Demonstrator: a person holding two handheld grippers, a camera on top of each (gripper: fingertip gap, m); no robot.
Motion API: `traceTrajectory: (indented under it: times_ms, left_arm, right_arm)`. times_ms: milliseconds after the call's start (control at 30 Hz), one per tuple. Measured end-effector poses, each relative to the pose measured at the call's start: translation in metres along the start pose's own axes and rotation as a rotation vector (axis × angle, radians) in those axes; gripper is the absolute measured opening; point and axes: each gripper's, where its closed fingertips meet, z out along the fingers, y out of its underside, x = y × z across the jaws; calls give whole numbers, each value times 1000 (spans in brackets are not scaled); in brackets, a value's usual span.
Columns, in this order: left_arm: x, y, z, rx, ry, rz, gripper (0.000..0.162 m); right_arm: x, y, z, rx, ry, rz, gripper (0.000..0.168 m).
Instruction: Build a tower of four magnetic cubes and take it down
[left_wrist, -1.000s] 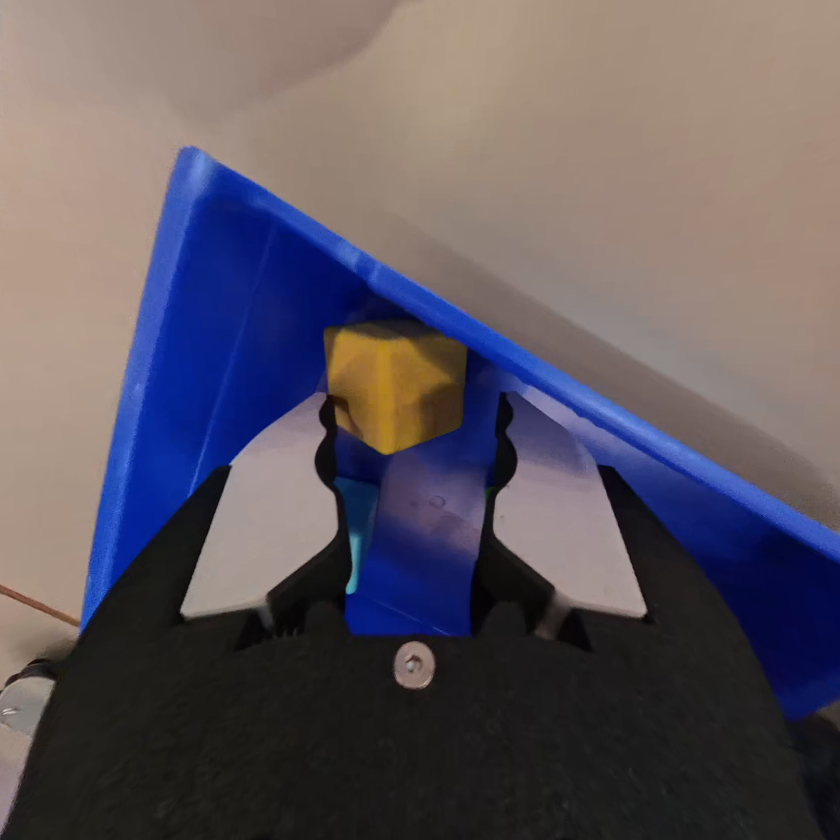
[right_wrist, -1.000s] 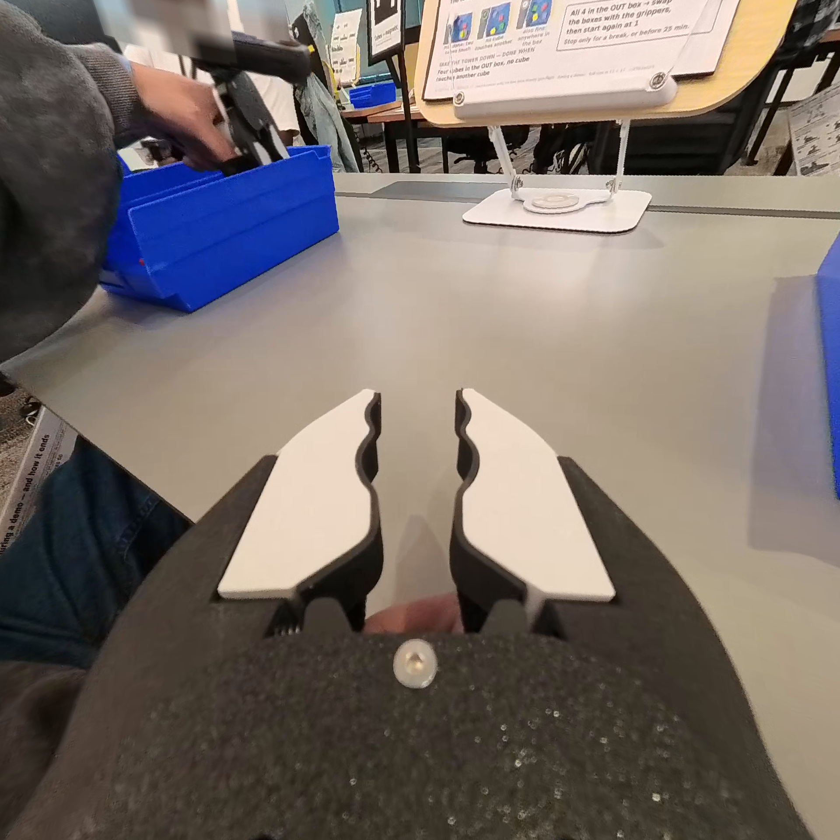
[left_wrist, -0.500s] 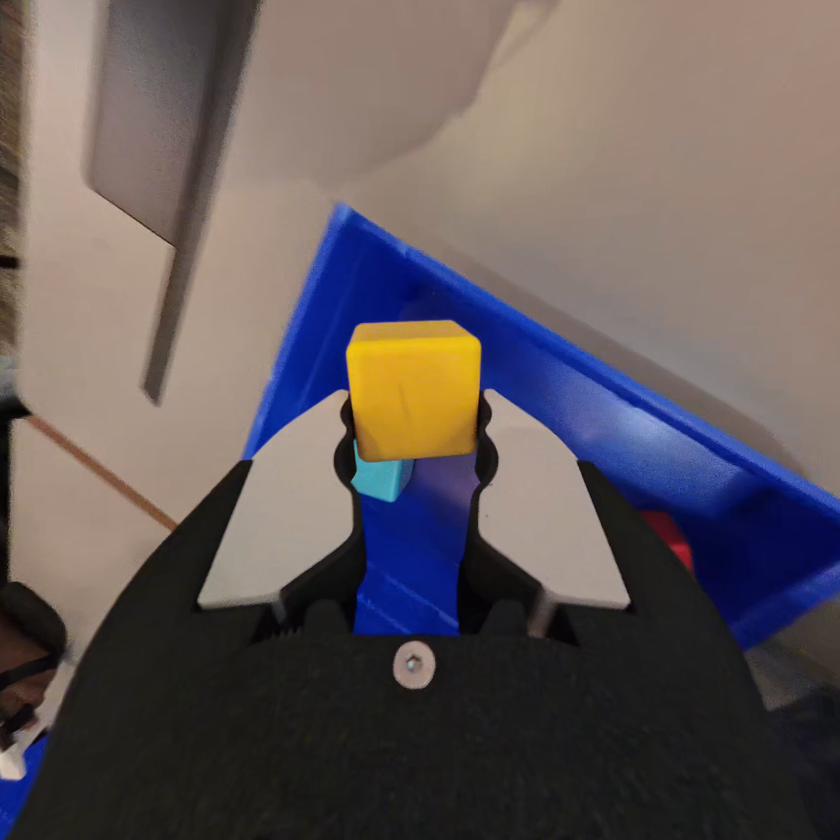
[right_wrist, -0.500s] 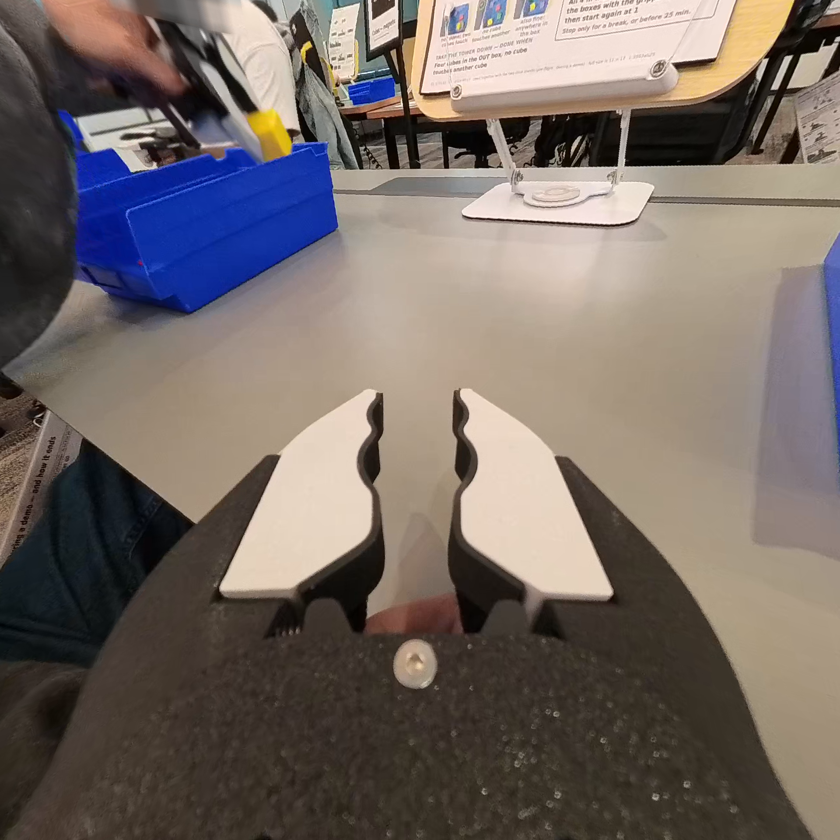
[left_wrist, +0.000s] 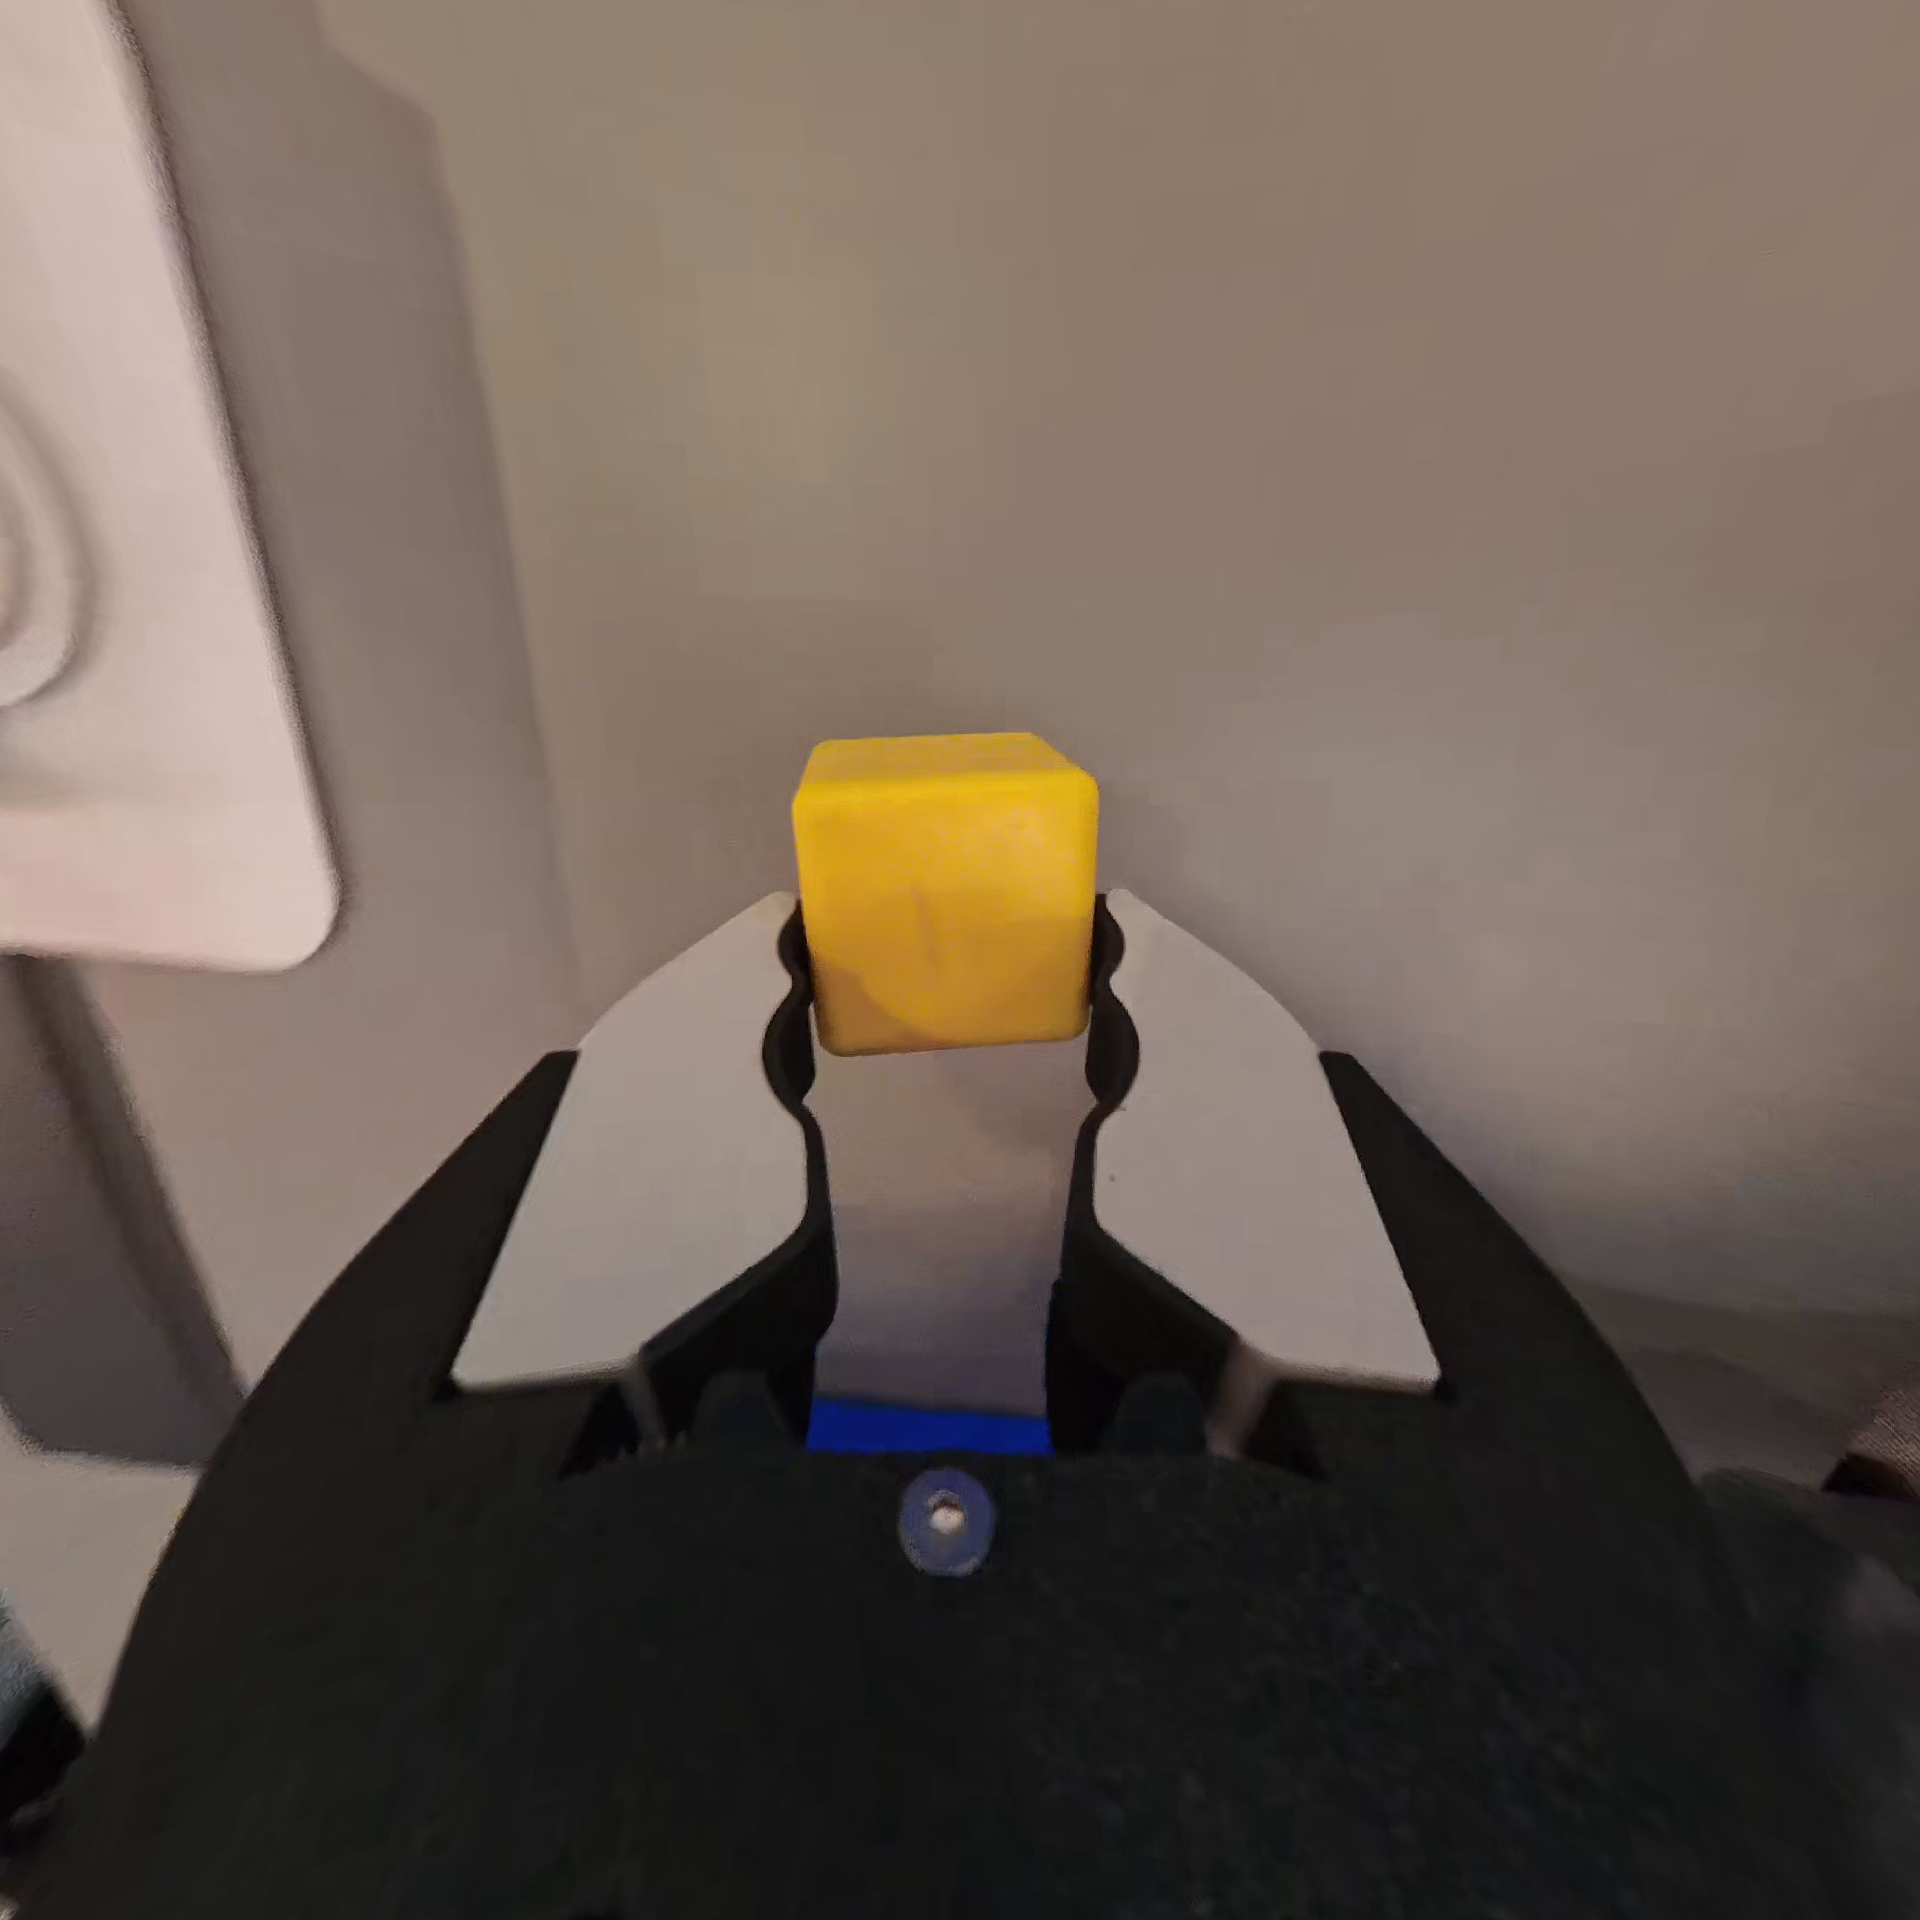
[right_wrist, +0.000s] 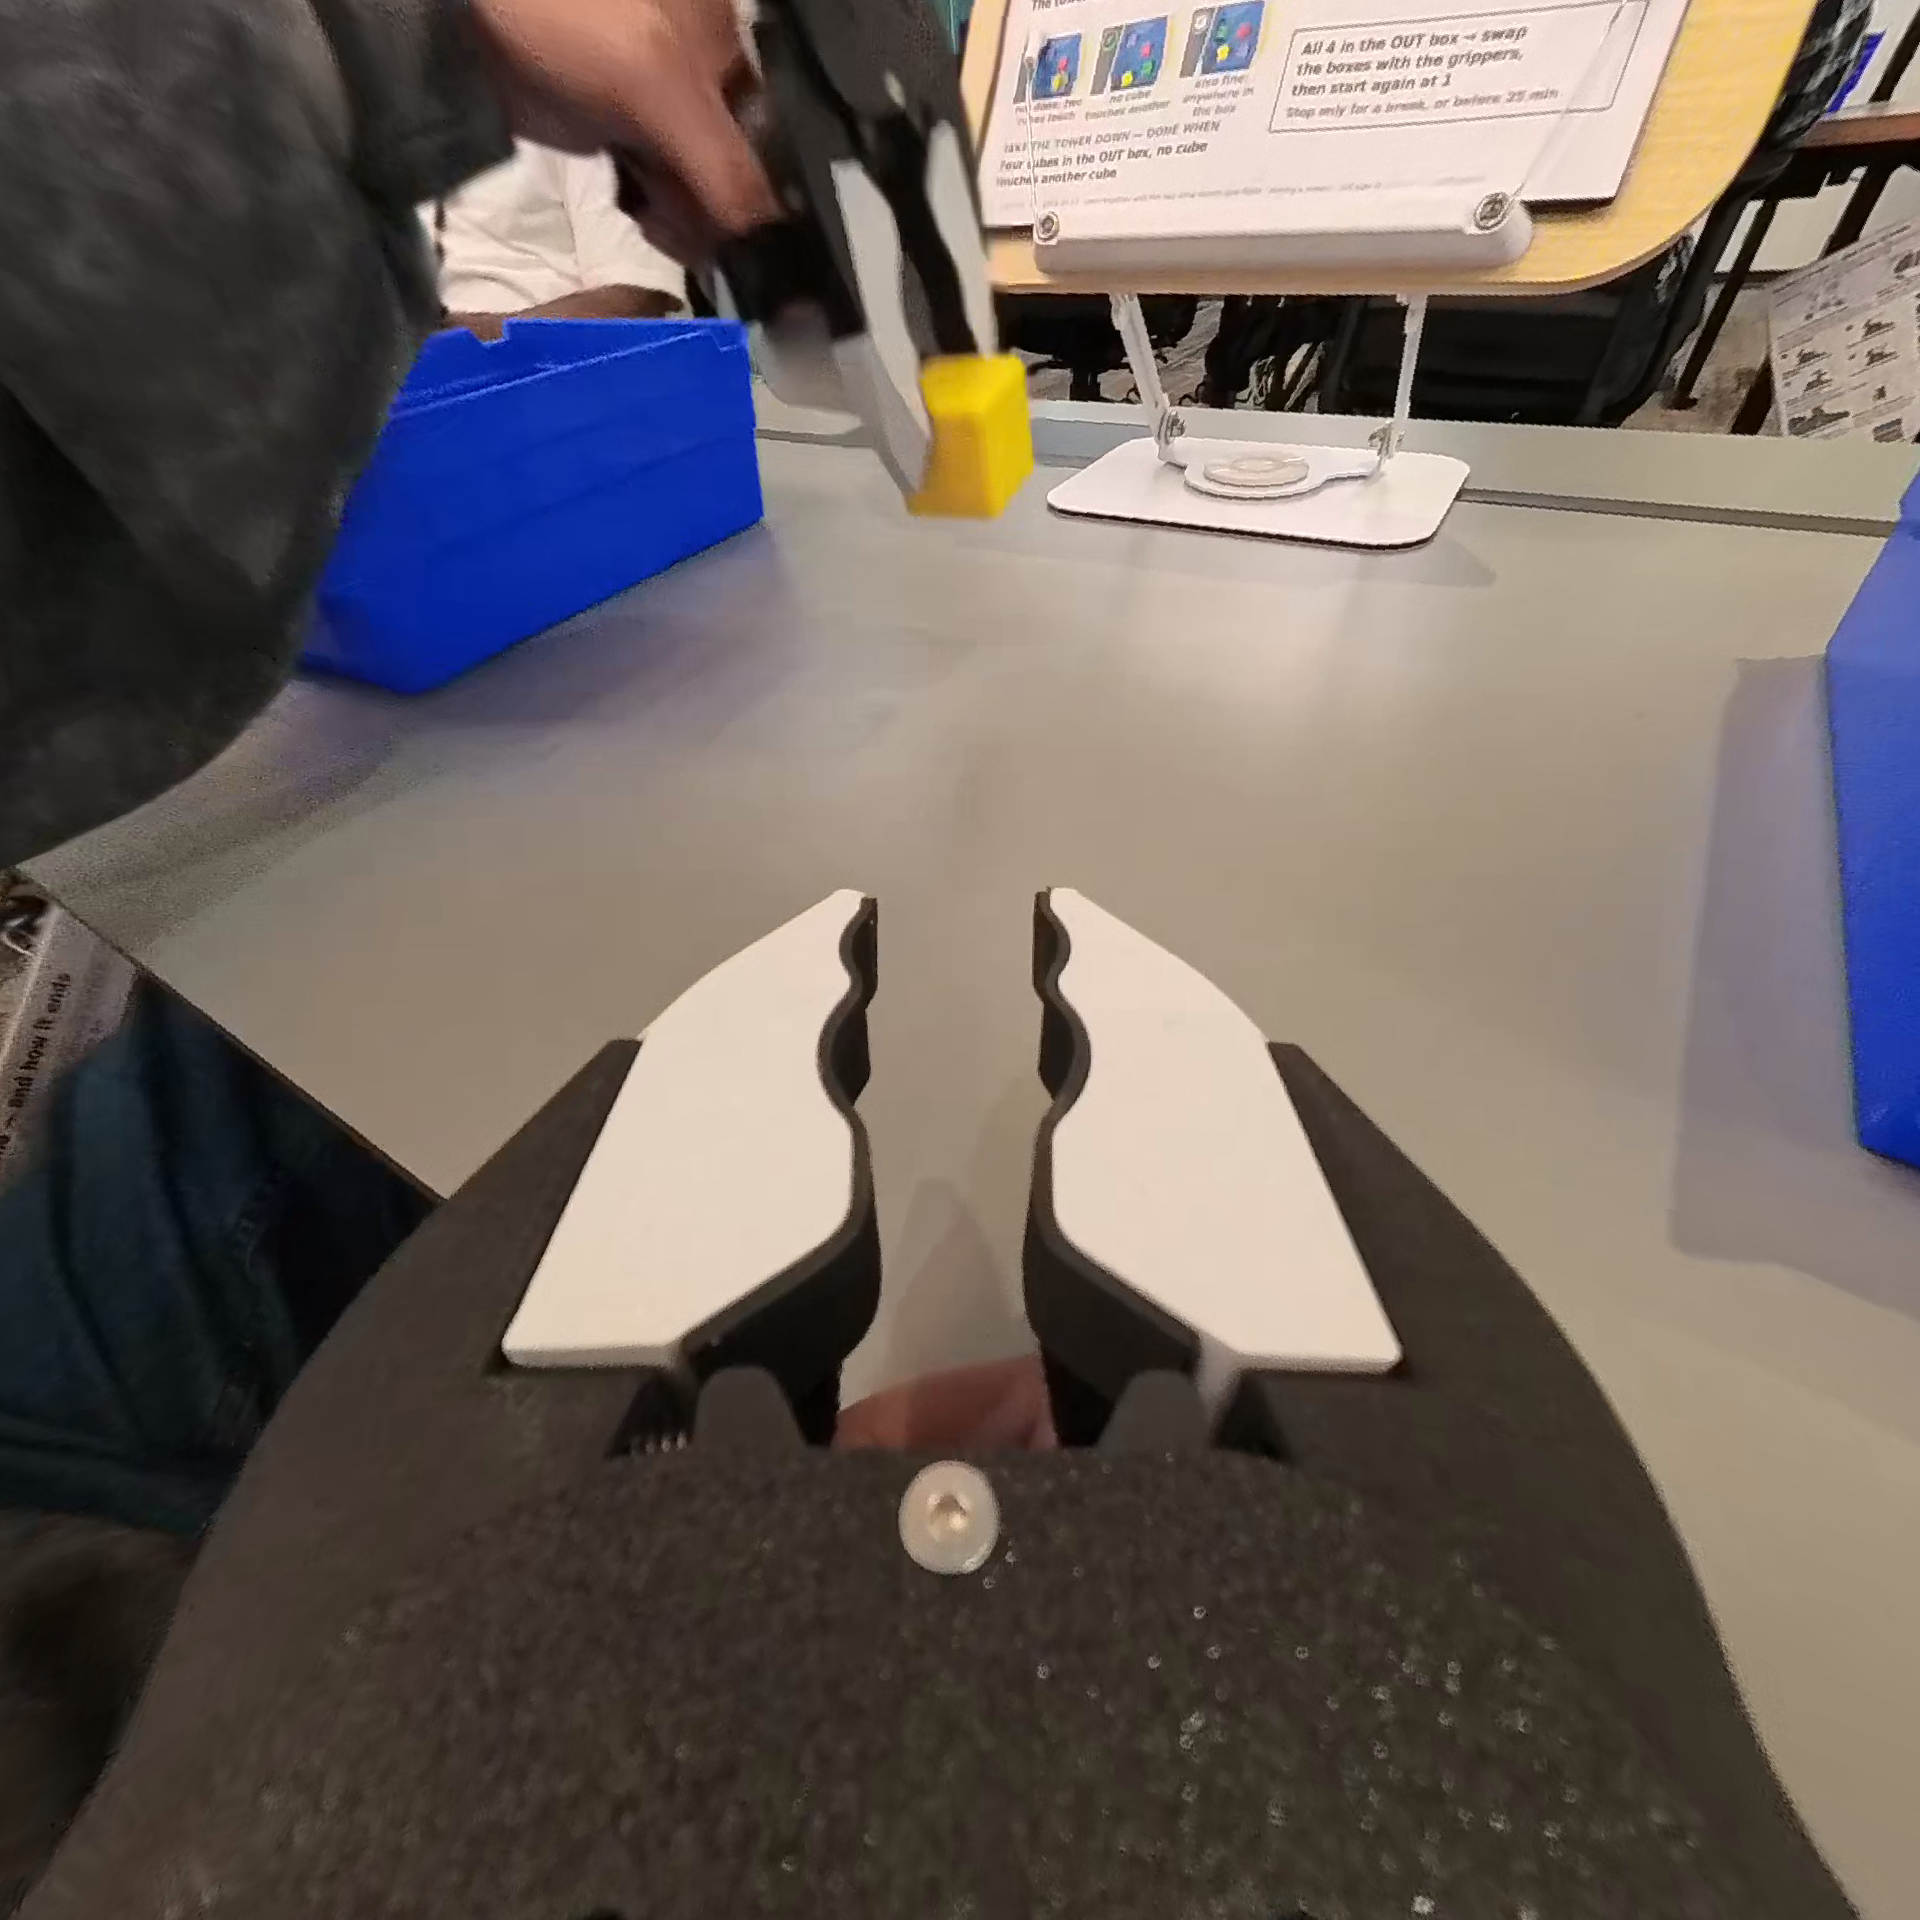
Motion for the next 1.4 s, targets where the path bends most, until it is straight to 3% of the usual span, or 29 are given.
traceTrajectory:
  times_ms: [200,467,500,533,667,767,867,933,1000,1067,1133,1400]
  left_arm:
    - [9,-27,63,-41,110,7,49]
    - [17,-42,68,1,175,14,50]
    - [17,-41,67,-1,170,14,56]
    - [16,-39,63,-3,155,8,63]
    - [9,-25,16,41,-1,-71,57]
    - [19,-10,-47,230,-140,-218,59]
    - [30,36,-117,467,-315,-450,63]
    - [29,97,-153,529,-494,-648,63]
    - [31,165,-167,508,-619,-862,66]
    - [29,218,-161,453,-637,-1043,69]
    - [15,251,-147,445,-597,-1194,67]
    - [-65,317,-62,298,-384,-1562,69]
  right_arm:
    - [0,1,0,-3,-3,-3,28]
    - [0,1,0,-4,-14,13,28]
    - [0,1,0,-4,-14,15,28]
    - [1,1,0,-4,-14,16,28]
    - [2,0,0,0,-14,23,28]
    - [2,0,-1,3,-13,25,28]
    - [1,1,0,0,-18,33,28]
    - [1,1,0,-1,-17,28,28]
    - [0,1,0,-2,-16,25,28]
    - [-1,1,1,-5,-20,26,28]
    - [-3,2,2,-7,-24,24,28]
    - [-6,3,3,-16,-19,-5,28]
